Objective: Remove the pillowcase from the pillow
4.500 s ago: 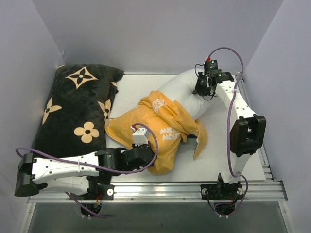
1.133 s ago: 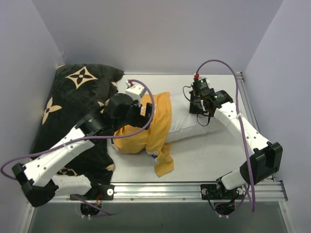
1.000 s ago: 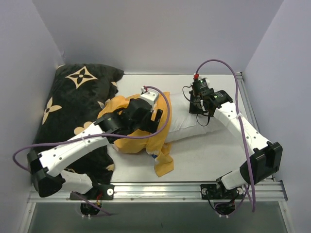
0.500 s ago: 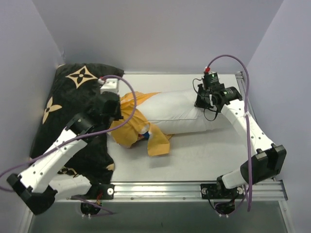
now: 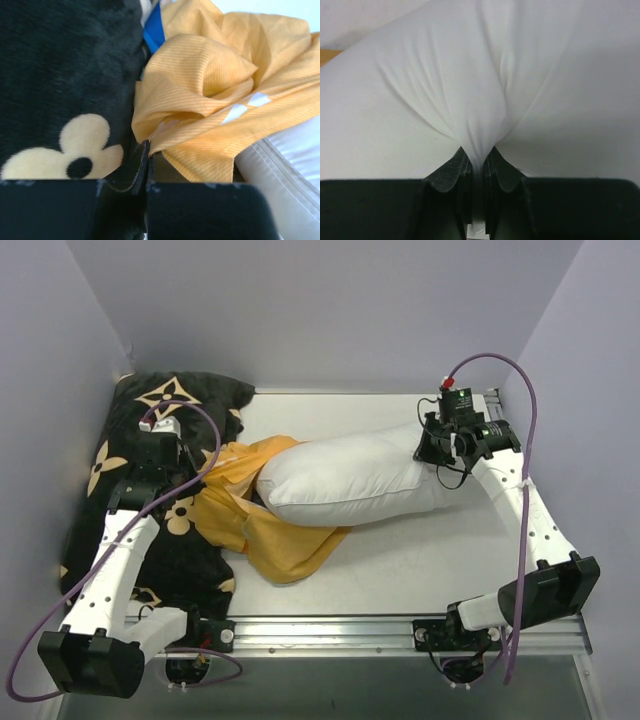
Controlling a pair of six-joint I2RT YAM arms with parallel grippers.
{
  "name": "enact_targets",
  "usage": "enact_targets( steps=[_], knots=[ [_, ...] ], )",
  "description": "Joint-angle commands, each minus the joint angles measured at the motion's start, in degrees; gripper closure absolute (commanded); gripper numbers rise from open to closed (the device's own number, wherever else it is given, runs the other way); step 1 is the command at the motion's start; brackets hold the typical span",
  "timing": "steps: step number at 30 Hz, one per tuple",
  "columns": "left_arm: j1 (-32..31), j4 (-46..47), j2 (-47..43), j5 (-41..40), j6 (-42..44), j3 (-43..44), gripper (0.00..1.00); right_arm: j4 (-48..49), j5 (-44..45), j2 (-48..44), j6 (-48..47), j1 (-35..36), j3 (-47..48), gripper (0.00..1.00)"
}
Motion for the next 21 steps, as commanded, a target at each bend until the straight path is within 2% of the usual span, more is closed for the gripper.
enact_targets(
  steps=[1,5,9,11,12,13,15,16,18,19,21],
  knots=[
    [-0.1,6.1,-0.3,4.1,1.8,-0.5,1.00,0.7,5.5,-4.1,-2.0,-1.5,0.9,1.00],
    [-2.4,6.2,1.9,3.7,1.9,-0.3,1.00,0.6,4.4,-6.0,-1.5,-1.5,4.2,1.00],
    [-6.2,8.2,4.0,3.1,1.4,-1.6,1.00,0.7,-2.9,-5.7,-2.8,0.7,8.9,1.00],
    [-8.9,8.9,5.0,2.2,0.7,-2.3,1.00,0.7,-4.2,-5.5,-5.3,4.2,8.9,0.90],
    [-9.7,9.6,5.6,1.9,0.4,-2.5,1.00,1.2,-3.8,-6.1,-8.5,9.0,8.3,0.86],
    [-10.2,10.0,6.9,1.7,0.0,-2.5,1.00,2.0,-2.9,-6.7,-10.8,11.8,5.9,0.75],
    [-11.3,10.6,9.2,1.7,-0.2,-1.9,1.00,3.9,1.8,-8.2,-15.9,17.9,3.7,0.60],
    [-11.4,10.7,9.8,1.7,-0.5,-1.6,1.00,4.6,2.3,-8.5,-17.2,22.9,2.7,0.45],
    [-11.6,11.1,10.9,1.7,-0.6,-0.5,1.00,5.0,8.3,-8.0,-19.7,27.8,0.6,0.33],
    [-11.6,11.2,11.9,1.7,-0.7,0.2,1.00,5.0,9.5,-7.5,-21.5,31.6,0.0,0.22],
    [-11.6,11.4,13.4,1.9,-0.9,1.8,1.00,4.9,10.9,-6.0,-23.5,34.5,-2.1,0.16]
  ],
)
